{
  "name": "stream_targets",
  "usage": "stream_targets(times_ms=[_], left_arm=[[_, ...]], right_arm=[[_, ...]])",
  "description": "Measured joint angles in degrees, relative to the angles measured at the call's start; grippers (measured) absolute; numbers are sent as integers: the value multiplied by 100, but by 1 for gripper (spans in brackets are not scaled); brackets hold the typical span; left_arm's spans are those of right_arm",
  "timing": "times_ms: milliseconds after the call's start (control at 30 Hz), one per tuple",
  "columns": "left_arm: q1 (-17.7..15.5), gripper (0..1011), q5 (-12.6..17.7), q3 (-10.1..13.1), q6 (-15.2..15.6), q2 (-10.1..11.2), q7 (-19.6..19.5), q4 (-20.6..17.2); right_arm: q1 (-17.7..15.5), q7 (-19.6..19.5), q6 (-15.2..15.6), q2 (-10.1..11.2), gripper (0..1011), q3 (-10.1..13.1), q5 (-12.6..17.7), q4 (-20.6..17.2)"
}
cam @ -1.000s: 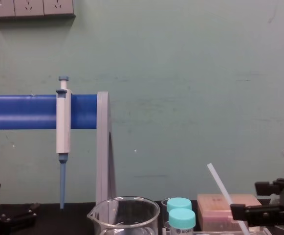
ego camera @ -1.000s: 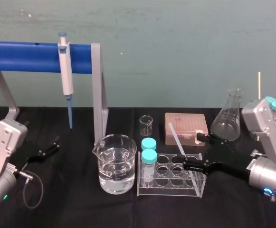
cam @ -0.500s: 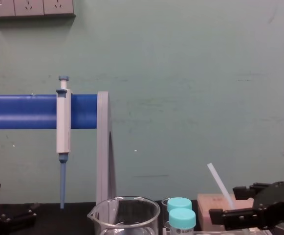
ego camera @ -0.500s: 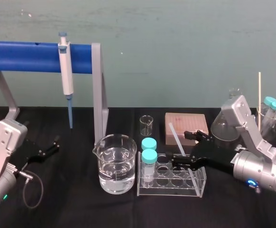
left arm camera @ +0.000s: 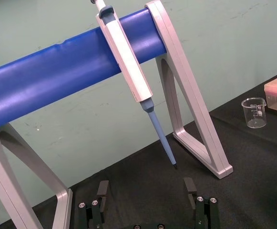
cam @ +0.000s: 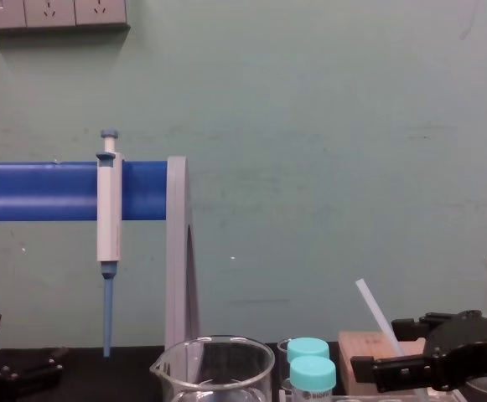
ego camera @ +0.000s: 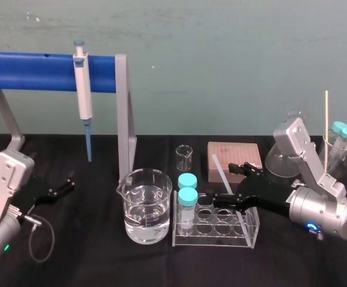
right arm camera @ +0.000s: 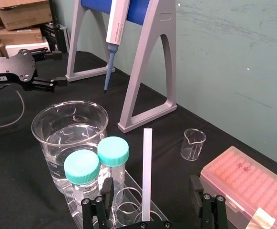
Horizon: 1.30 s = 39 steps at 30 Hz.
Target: Pick up the stirring rod with one hand, then place it down.
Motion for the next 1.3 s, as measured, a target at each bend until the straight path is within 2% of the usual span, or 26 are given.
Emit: stream_targets(times_ms=[233, 433, 567, 667, 767, 967, 1033, 1300], left_arm=[[0, 1000, 0, 0, 0, 0, 0, 0], [0, 1000, 0, 0, 0, 0, 0, 0], [0, 1000, 0, 0, 0, 0, 0, 0], [0, 1000, 0, 0, 0, 0, 0, 0], [0, 1000, 0, 0, 0, 0, 0, 0], [0, 1000, 0, 0, 0, 0, 0, 0], [0, 1000, 0, 0, -1, 0, 0, 0], [0, 1000, 0, 0, 0, 0, 0, 0]], right_arm=[[-9, 2, 0, 8, 995, 1, 10, -14], [-12, 2, 1, 10, 875, 3, 15, -22], [-14, 2, 2, 12, 735, 6, 18, -24], [-16, 2, 4, 14, 682, 6, 19, -26], [-18, 2, 5, 15, 539, 6, 22, -28], [-18, 1, 6, 17, 373, 6, 23, -32], [-19, 2, 6, 17, 289, 6, 23, -32], [-19, 2, 6, 17, 78, 6, 23, -32]])
